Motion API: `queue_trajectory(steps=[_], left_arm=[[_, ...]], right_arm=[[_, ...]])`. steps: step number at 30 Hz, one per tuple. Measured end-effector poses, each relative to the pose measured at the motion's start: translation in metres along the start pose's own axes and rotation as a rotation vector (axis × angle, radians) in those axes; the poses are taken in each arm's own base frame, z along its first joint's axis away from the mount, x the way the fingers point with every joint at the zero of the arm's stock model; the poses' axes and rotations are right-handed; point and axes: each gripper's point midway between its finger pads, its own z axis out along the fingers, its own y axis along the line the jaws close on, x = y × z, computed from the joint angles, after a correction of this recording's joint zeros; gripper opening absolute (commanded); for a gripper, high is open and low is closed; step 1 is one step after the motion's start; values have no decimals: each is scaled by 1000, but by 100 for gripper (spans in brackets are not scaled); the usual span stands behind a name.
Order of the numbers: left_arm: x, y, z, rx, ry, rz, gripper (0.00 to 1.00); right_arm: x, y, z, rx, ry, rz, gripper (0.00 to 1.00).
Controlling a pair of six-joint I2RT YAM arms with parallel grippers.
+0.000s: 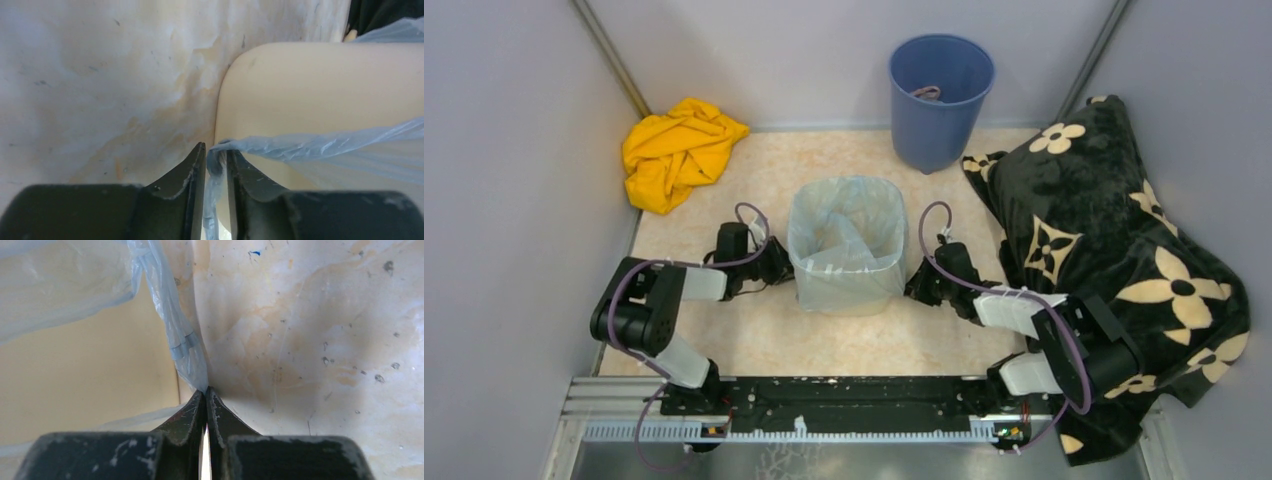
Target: Put the trash bags into the trash bin
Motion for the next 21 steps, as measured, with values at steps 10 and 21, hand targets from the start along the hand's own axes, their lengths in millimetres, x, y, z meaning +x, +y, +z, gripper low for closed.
queue_trajectory(steps=[10, 21], left_arm=[[-40, -7, -16, -152, -107, 91, 57], [-44, 15, -40, -320, -156, 77, 74]], right_arm=[[-6, -14, -32, 99, -44, -47, 54], [-75, 16, -104, 199, -268, -190, 39]])
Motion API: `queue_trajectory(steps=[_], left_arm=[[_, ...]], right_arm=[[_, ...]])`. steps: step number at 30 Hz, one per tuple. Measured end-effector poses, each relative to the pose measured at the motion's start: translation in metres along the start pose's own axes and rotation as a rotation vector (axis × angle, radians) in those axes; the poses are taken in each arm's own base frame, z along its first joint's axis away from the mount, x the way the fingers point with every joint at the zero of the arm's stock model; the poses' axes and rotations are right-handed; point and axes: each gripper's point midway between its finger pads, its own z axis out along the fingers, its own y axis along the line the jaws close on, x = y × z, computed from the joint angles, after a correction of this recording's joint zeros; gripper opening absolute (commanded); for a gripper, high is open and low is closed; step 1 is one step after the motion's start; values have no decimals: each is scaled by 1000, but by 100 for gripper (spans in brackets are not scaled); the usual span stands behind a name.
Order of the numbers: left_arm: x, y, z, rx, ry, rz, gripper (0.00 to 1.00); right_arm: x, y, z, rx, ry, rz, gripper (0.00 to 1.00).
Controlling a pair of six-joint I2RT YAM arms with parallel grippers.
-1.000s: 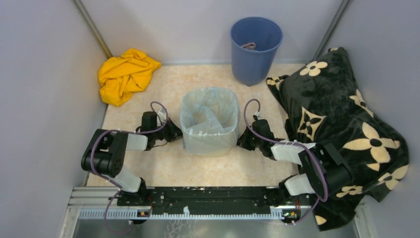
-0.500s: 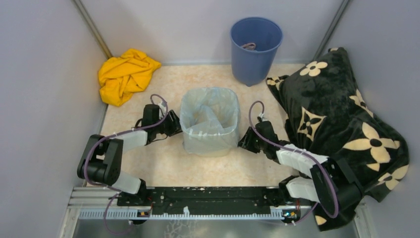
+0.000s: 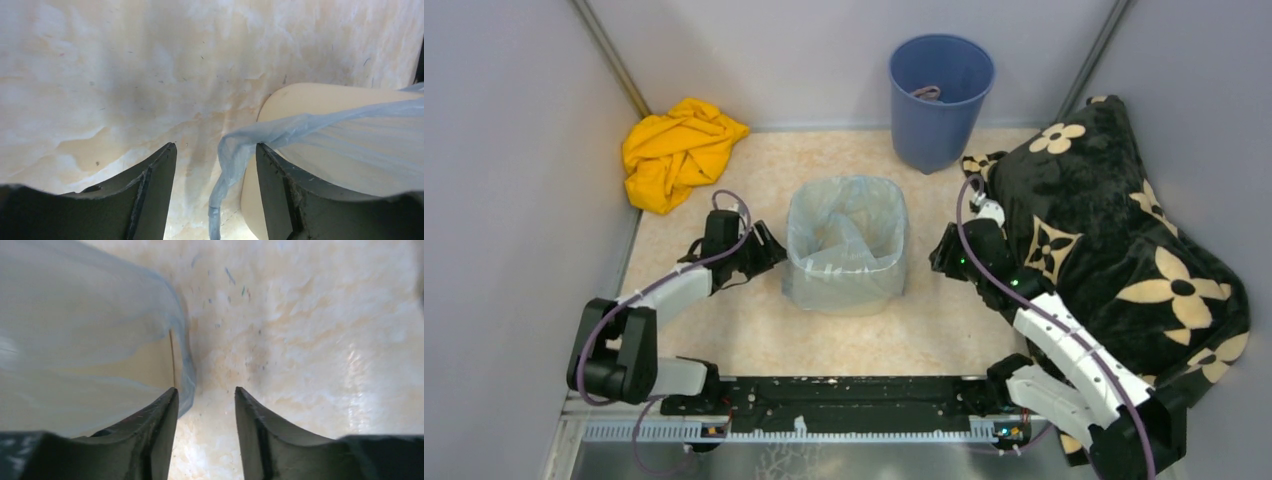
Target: Put the trash bags into the trash bin
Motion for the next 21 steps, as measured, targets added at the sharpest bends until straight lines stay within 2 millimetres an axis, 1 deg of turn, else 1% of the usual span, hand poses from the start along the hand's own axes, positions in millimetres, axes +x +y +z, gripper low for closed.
queue_trajectory(steps=[1, 2, 3, 4, 5, 6, 7, 9, 11, 12, 13, 14, 16, 17, 18, 21], left_arm=[[-5, 1, -4, -12, -22, -1, 86], [-10, 1, -7, -18, -44, -2, 96], [-15, 1, -12, -25, -70, -3, 98], [-20, 0, -16, -28, -93, -4, 98], [-24, -1, -19, -28, -112, -7, 98], [-28, -3, -23, -24, -131, -8, 98], [-31, -6, -26, -19, -148, -8, 98], [-36, -10, -30, -7, -167, -6, 98], [-39, -14, -32, 1, -176, -5, 98], [-41, -15, -33, 4, -181, -4, 96], [-43, -17, -33, 7, -185, -4, 93], [-44, -17, -35, 8, -190, -3, 80], [-48, -21, -40, 16, -207, -5, 34], [-50, -24, -43, 24, -219, -3, 20], [-55, -29, -48, 38, -238, 0, 14], [-71, -44, -64, 78, -305, 18, 14]], right_arm=[[-13, 2, -6, 10, -27, -19, 35], [-27, 6, -13, 15, -55, -38, 26], [-42, 10, -20, 20, -89, -56, 16], [-56, 13, -28, 27, -123, -74, 11], [-67, 16, -33, 30, -145, -88, 7], [-80, 20, -41, 31, -177, -100, 0], [-91, 23, -47, 29, -204, -112, 0], [-105, 29, -56, 20, -238, -135, 0], [-114, 35, -63, 2, -258, -159, 0], [-117, 40, -65, -16, -259, -178, 0], [-119, 44, -67, -34, -258, -192, 0], [-120, 51, -68, -63, -250, -214, 0], [-123, 68, -71, -139, -231, -263, 0], [-124, 77, -72, -176, -223, -283, 0], [-126, 85, -74, -210, -214, -304, 0], [-140, 117, -80, -313, -206, -381, 0]])
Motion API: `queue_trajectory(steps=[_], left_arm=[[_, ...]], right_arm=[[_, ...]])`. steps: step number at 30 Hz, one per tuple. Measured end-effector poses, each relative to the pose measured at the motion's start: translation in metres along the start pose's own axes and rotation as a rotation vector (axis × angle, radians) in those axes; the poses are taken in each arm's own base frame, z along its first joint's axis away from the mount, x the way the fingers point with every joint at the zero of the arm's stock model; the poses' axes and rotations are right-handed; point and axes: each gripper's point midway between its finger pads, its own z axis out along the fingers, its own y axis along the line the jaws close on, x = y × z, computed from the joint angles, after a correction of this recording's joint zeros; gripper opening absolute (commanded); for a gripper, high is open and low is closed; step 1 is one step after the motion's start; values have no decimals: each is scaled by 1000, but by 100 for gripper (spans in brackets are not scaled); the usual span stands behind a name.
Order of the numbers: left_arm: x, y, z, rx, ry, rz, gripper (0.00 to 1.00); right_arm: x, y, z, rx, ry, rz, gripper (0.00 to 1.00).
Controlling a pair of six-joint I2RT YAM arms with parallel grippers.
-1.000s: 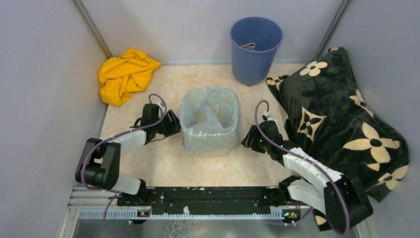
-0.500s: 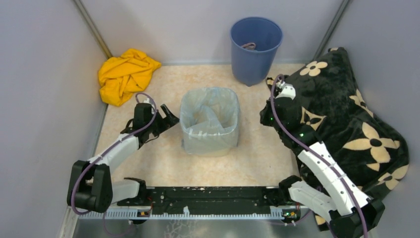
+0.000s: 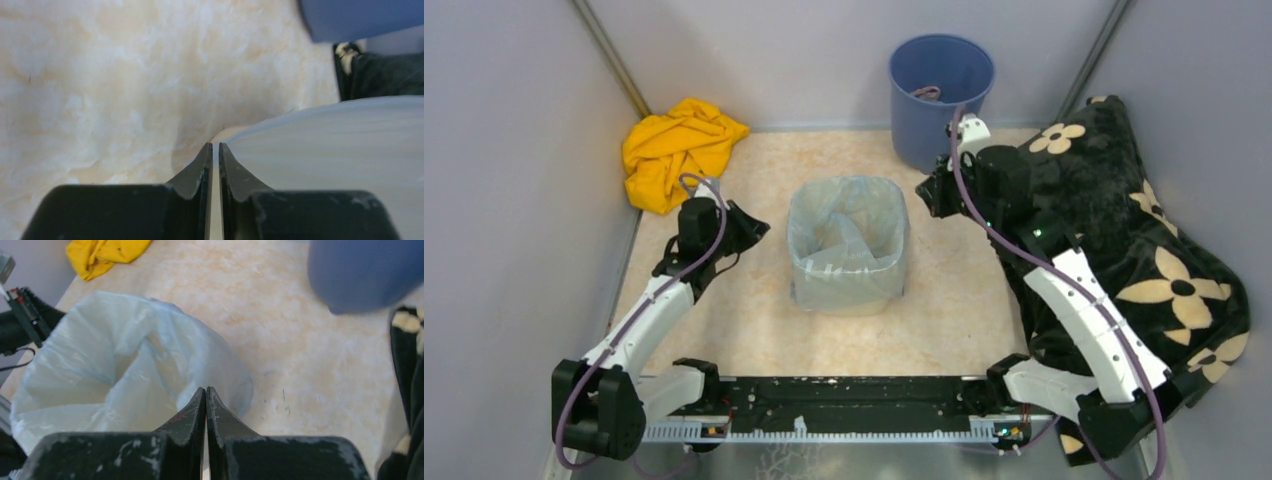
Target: Put the trash bags into the trash bin
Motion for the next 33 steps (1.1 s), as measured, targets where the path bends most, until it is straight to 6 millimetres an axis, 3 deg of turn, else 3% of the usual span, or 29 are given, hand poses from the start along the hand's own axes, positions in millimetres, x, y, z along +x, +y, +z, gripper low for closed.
queue_trajectory(steps=[5, 7, 9, 10, 13, 16, 20, 23, 27, 33], left_arm=[[-37, -33, -10, 65, -72, 26, 18], [-49, -46, -15, 98, -93, 47, 35], [-57, -57, -20, 130, -107, 71, 66], [-60, -62, -23, 147, -113, 86, 76], [-71, -76, -30, 182, -119, 112, 80], [-86, -94, -36, 225, -139, 134, 80], [-88, -102, -38, 253, -137, 143, 80], [-82, -99, -36, 256, -118, 141, 78], [-72, -98, -33, 273, -85, 136, 76], [-34, -79, -21, 276, 20, 106, 74]], right_arm=[[-38, 48, 11, -143, -17, -152, 0], [-47, 70, 17, -202, -7, -213, 0], [-49, 89, 26, -244, 18, -272, 0], [-47, 97, 33, -262, 34, -299, 0], [-18, 122, 51, -314, 126, -381, 0], [29, 136, 67, -343, 260, -449, 0], [89, 131, 78, -336, 414, -497, 0], [120, 121, 80, -324, 487, -503, 0], [148, 111, 82, -311, 547, -500, 0], [159, 114, 91, -314, 557, -492, 0]])
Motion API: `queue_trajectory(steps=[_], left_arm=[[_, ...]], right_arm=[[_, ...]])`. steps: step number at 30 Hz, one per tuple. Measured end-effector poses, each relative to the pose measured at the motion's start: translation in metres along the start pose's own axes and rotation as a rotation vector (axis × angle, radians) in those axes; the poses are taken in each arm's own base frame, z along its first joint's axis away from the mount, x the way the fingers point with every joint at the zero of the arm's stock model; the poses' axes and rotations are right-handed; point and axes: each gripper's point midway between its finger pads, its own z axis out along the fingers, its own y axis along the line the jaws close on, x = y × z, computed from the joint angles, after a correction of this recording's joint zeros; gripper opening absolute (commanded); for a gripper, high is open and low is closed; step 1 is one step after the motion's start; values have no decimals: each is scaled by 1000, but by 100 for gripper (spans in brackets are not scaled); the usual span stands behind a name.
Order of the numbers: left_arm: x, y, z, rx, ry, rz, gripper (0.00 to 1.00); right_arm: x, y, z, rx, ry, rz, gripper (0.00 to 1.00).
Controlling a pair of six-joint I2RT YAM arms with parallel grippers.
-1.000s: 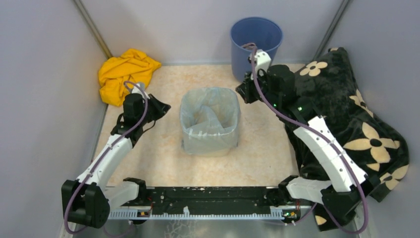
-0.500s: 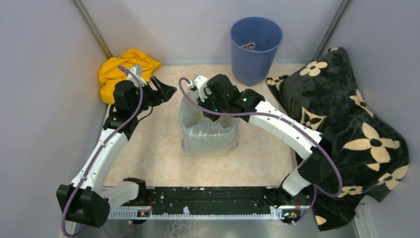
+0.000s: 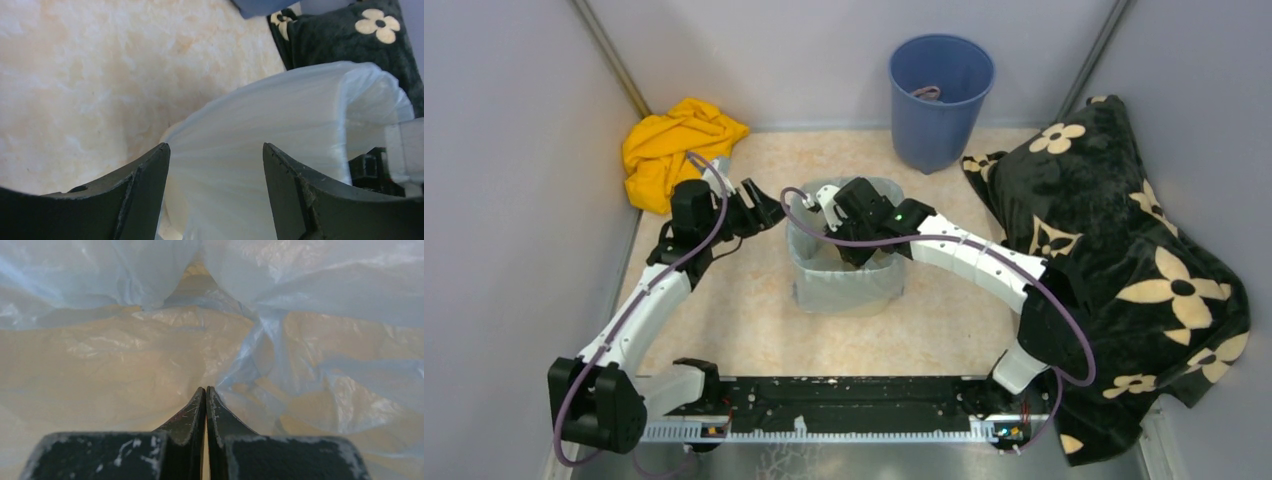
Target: Put the trash bags into the trash bin
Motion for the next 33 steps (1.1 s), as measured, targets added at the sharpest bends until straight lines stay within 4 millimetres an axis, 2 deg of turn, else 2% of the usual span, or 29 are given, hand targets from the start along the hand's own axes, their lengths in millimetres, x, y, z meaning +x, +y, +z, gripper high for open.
queue_trajectory(steps=[3, 8, 15, 33], left_arm=[[27, 13, 3, -8, 73, -37, 73], [48, 20, 3, -6, 132, -67, 73], [45, 14, 3, 25, 123, -66, 72], [45, 16, 9, 32, 123, -73, 71]], right_arm=[[3, 0, 8, -2, 16, 5, 0], [13, 0, 24, -3, 59, 21, 0], [29, 1, 40, -3, 102, 68, 0], [44, 3, 59, 6, 162, 150, 0]])
